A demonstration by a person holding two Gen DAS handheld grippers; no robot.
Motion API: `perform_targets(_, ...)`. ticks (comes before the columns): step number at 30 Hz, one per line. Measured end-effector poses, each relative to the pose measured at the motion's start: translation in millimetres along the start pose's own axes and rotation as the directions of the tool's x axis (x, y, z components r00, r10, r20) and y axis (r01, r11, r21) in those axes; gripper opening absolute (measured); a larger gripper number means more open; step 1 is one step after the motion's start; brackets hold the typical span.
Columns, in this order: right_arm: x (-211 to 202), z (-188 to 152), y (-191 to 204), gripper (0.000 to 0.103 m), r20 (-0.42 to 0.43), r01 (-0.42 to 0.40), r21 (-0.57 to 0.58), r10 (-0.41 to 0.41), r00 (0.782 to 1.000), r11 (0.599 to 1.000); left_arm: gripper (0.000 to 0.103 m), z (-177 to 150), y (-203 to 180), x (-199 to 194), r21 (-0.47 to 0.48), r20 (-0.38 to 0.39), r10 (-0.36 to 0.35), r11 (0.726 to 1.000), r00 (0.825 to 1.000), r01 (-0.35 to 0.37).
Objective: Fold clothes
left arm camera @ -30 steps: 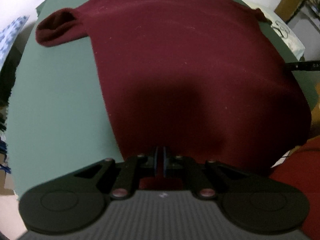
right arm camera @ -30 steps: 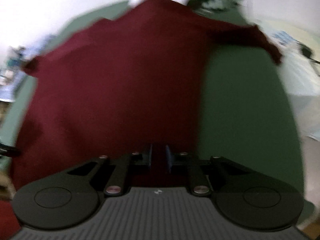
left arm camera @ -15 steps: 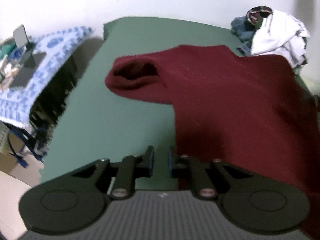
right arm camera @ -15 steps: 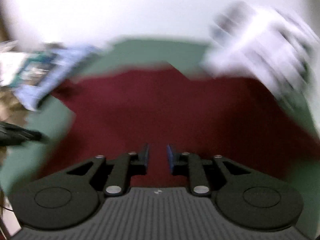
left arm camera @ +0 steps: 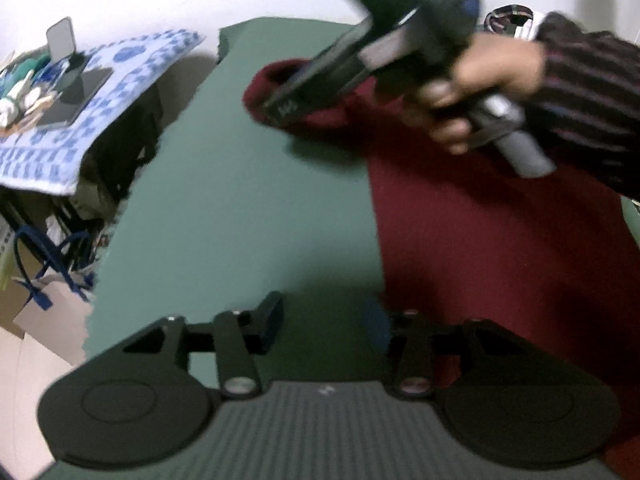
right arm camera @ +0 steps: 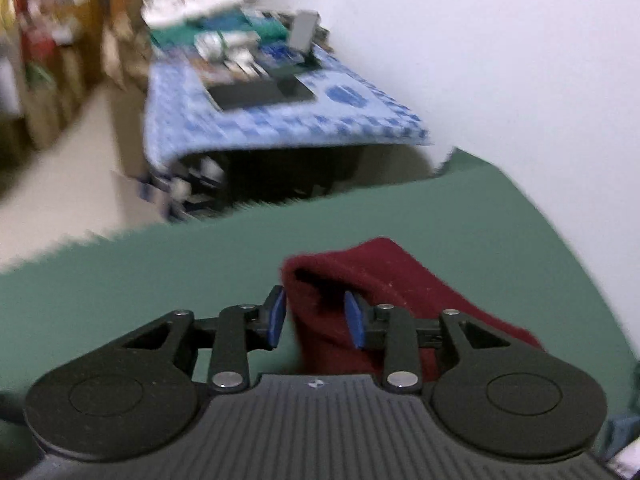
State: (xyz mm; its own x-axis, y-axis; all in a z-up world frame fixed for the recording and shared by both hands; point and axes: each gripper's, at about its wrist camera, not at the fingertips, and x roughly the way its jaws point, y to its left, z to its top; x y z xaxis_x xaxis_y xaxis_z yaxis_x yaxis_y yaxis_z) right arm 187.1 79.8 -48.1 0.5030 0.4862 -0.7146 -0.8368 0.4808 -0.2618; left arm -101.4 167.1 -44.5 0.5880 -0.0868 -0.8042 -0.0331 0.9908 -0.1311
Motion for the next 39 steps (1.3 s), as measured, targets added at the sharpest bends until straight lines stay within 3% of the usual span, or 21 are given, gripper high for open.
perform_targets(2,5,3,-10,0.009,-0.008,-0.031,0.091,0.032,0.999,0.995,0.057,-2,5,-1,-0.006,-0.001,-0.003,1.000,1.000,0.003)
perform_targets(4,-4,15,-33,0.008,0.052,-0.112,0.279,0.102,0.993,0.954,0.057,1,7,2,-0.007,-0.001,-0.013,1.000,1.000,0.013)
perform_targets(5,-8,20,-45,0.008,0.087,-0.155,0.367,0.132,0.987,0.917,0.057,3,8,4,-0.006,-0.002,-0.020,1.000,1.000,0.020)
perform_targets(6,-17,19,-66,0.008,0.170,-0.235,0.495,0.172,0.970,0.837,0.057,5,8,7,-0.003,-0.004,-0.027,1.000,1.000,0.027)
perform_targets(9,-50,-4,-143,0.008,0.487,-0.513,0.762,0.172,0.856,0.396,0.058,14,-1,14,0.045,0.002,-0.048,0.998,0.999,0.047)
perform_targets(10,-61,-27,-165,0.008,0.560,-0.568,0.789,0.103,0.822,0.234,0.060,18,-4,17,0.063,0.005,-0.055,0.997,0.998,0.054)
perform_targets(12,-80,-80,-194,0.013,0.615,-0.616,0.788,-0.037,0.787,-0.002,0.062,23,-10,21,0.091,0.010,-0.077,0.993,0.997,0.076)
perform_targets(14,-97,-136,-207,0.023,0.574,-0.586,0.803,-0.123,0.810,-0.109,0.062,26,-16,24,0.115,0.011,-0.099,0.989,0.995,0.097)
perform_targets(16,-109,-179,-207,0.047,0.455,-0.470,0.874,-0.129,0.881,-0.124,0.064,26,-24,27,0.142,0.007,-0.120,0.983,0.993,0.117)
perform_targets(18,-116,-217,-201,0.050,0.336,-0.344,0.929,-0.082,0.938,-0.137,0.064,26,-31,31,0.176,-0.007,-0.133,0.975,0.991,0.132)
perform_targets(20,-129,-237,-192,0.043,0.249,-0.257,0.961,-0.090,0.964,-0.103,0.063,26,-36,35,0.207,-0.019,-0.138,0.968,0.990,0.138)
perform_targets(21,-137,-236,-187,0.043,0.195,-0.201,0.979,-0.117,0.974,-0.042,0.062,25,-38,37,0.218,-0.025,-0.139,0.966,0.990,0.141)
perform_targets(23,-147,-212,-176,0.043,0.090,-0.064,0.985,-0.160,0.983,0.161,0.060,25,-43,39,0.243,-0.027,-0.141,0.959,0.990,0.143)
perform_targets(27,-135,-131,-130,0.044,0.135,-0.018,0.798,-0.150,0.979,0.602,0.058,28,-50,43,0.257,-0.031,-0.147,0.955,0.989,0.150)
perform_targets(29,-120,-95,-102,0.057,0.141,0.022,0.602,-0.133,0.981,0.798,0.037,27,-51,42,0.251,-0.028,-0.148,0.956,0.989,0.150)
perform_targets(31,-87,-70,-65,0.068,0.101,0.097,0.284,-0.130,0.986,0.954,0.034,24,-51,41,0.238,-0.024,-0.148,0.960,0.989,0.150)
perform_targets(33,-53,-54,-30,0.068,0.059,0.160,-0.061,-0.157,0.986,0.985,0.035,21,-49,39,0.223,-0.025,-0.149,0.963,0.989,0.150)
perform_targets(34,-34,-58,-19,0.066,0.044,0.198,-0.196,-0.193,0.980,0.960,0.035,19,-49,38,0.218,-0.021,-0.146,0.965,0.989,0.147)
perform_targets(36,-6,-68,-12,0.044,0.025,0.238,-0.348,-0.245,0.969,0.907,0.035,15,-49,36,0.210,-0.012,-0.138,0.968,0.990,0.137)
perform_targets(37,-3,-70,-15,0.023,0.019,0.239,-0.353,-0.249,0.968,0.905,0.034,13,-49,34,0.206,-0.008,-0.134,0.970,0.991,0.132)
perform_targets(39,-14,-66,-33,0.015,0.022,0.228,-0.245,-0.230,0.973,0.942,0.024,11,-47,33,0.190,-0.003,-0.137,0.972,0.991,0.135)
